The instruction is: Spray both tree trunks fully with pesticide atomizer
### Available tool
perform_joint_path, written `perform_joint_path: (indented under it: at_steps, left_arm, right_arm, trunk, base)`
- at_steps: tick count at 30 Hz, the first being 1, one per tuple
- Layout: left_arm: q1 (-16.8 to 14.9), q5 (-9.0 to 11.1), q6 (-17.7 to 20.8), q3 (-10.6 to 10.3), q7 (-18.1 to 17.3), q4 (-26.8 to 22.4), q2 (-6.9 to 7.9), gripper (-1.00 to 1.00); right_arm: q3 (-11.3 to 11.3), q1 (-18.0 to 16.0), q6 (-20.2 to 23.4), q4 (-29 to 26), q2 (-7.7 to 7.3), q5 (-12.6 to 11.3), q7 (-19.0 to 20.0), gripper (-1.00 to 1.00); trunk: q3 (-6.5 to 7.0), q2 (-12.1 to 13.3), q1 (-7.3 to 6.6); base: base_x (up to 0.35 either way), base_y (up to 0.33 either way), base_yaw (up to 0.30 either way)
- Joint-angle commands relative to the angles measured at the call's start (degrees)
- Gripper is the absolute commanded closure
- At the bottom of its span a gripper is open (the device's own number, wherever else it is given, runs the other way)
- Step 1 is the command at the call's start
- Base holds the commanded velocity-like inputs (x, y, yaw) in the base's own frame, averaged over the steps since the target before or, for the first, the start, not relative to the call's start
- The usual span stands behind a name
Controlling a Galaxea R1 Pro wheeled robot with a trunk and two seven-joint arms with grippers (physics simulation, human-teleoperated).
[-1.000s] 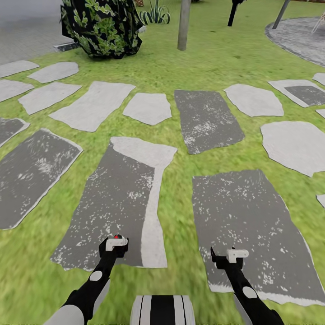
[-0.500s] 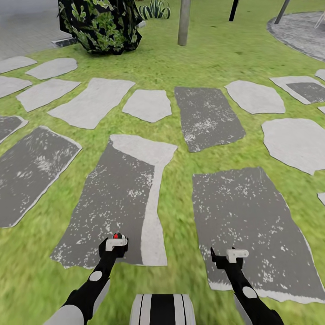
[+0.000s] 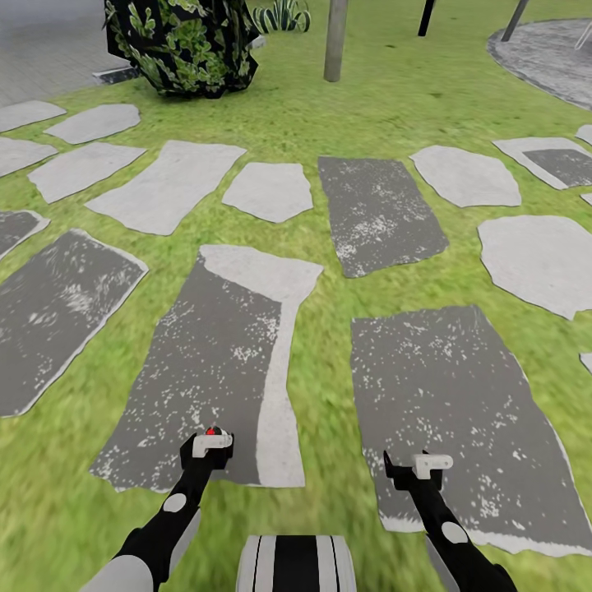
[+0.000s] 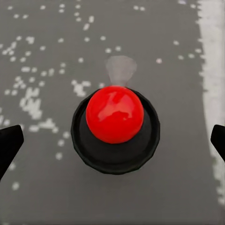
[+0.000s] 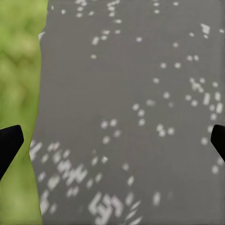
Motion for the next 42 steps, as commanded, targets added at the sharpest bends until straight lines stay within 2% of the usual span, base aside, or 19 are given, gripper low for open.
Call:
perform_joint_path:
  at_steps: [1,8,9,33,42]
  left_arm:
    - [0.0,0.0,0.0,0.0,0.0,0.0,0.0,-1.0]
    - [0.0,0.0,0.0,0.0,0.0,0.0,-0.08,-1.0]
    - [0.0,0.0,0.0,0.1,0.0,0.0,-0.1,1.0]
    - [0.0,0.1,0.0,0.2,0.0,-0.2,0.04,1.0]
    - [0.0,0.1,0.0,0.2,0.0,-0.2,0.0,1.0]
  right_arm:
    - [0.0,0.0,0.0,0.0,-0.02,0.0,0.0,-1.0]
    - [0.0,0.0,0.0,0.0,0.02,0.0,0.0,-1.0]
    - [0.0,0.0,0.0,0.0,0.03,0.0,0.0,-1.0]
    - [0.0,0.0,0.0,0.1,0.0,0.0,0.0,-1.0]
    - [0.0,0.0,0.0,0.0,0.0,0.0,0.0,-1.0]
  trunk:
    - [0.0,0.0,0.0]
    - [0.0,0.0,0.0]
    - [0.0,0.0,0.0]
    - [0.0,0.0,0.0]
    - [1.99,0.1,-0.23]
  base:
    - [0.0,0.0,0.0]
    - [0.0,0.0,0.0]
    - [0.0,0.0,0.0]
    - [0.0,0.0,0.0]
    - [0.0,0.0,0.0]
